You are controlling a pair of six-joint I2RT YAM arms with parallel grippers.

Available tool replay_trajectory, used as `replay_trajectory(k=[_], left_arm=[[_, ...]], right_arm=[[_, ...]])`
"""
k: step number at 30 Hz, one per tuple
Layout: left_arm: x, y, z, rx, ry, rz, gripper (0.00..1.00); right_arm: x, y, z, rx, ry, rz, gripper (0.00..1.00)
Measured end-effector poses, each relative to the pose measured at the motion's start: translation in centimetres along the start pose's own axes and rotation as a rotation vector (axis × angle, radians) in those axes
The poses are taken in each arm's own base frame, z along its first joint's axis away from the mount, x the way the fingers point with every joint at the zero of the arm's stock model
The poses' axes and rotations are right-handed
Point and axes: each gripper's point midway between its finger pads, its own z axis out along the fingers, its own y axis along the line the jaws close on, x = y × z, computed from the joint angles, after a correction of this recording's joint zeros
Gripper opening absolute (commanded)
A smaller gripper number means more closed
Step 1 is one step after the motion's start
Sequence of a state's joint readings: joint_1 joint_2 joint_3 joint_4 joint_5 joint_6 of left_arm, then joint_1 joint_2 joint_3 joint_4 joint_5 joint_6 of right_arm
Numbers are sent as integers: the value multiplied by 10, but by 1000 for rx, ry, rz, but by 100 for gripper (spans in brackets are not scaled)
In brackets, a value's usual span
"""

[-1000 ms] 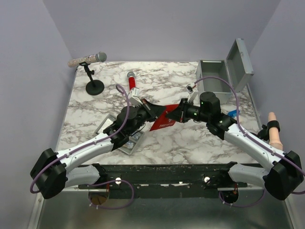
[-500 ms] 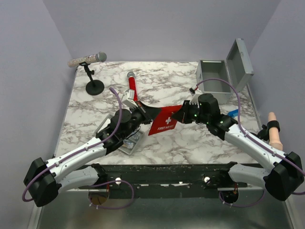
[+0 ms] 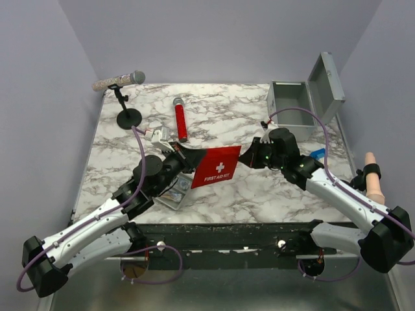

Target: Organize the medicine kit

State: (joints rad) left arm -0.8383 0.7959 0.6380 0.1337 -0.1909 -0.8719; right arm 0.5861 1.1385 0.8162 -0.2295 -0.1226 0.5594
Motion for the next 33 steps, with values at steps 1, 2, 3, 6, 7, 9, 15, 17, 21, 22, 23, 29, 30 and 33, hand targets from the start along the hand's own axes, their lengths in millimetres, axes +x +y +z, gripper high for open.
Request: replay_trajectory(k=[1, 2, 3, 6, 7, 9, 15, 17, 21, 22, 23, 29, 30, 33], left_arm=[[0, 1, -1, -4, 1, 7, 0], [0, 2, -2, -6, 0, 12, 0], [0, 3, -3, -11, 1, 20, 0], [-1, 5, -5, -13, 0, 40, 0], [-1, 4, -6, -11, -1, 46, 0], [-1, 5, -6, -9, 0, 70, 0], [5, -6, 2, 29, 88, 233, 0], [10, -17, 4, 96, 145, 313, 0], [25, -40, 1, 275, 267, 404, 0], [29, -46, -1, 320, 298, 418, 0], [32, -51, -3, 370, 331, 427, 0], [30, -79, -19, 599, 475, 471, 0], [27, -82, -21, 627, 494, 471, 0], [19, -96, -22, 714, 543, 474, 0]], right_arm=[[0, 0, 0, 0, 1, -1, 5], [0, 0, 0, -3, 0, -4, 16], [0, 2, -1, -11, 1, -12, 26], [2, 7, -7, -55, 1, -42, 42], [2, 10, -10, -75, 1, -50, 44], [0, 18, -18, -120, -8, -82, 46], [-12, 46, -59, -269, -86, -247, 55], [-22, 58, -80, -315, -149, -313, 55], [-43, 76, -113, -371, -265, -419, 58], [-45, 78, -117, -378, -281, -437, 60], [-46, 79, -121, -383, -293, -453, 64], [-33, 90, -139, -455, -322, -546, 75], [-30, 91, -140, -465, -322, -555, 76], [-24, 93, -142, -484, -315, -570, 77]])
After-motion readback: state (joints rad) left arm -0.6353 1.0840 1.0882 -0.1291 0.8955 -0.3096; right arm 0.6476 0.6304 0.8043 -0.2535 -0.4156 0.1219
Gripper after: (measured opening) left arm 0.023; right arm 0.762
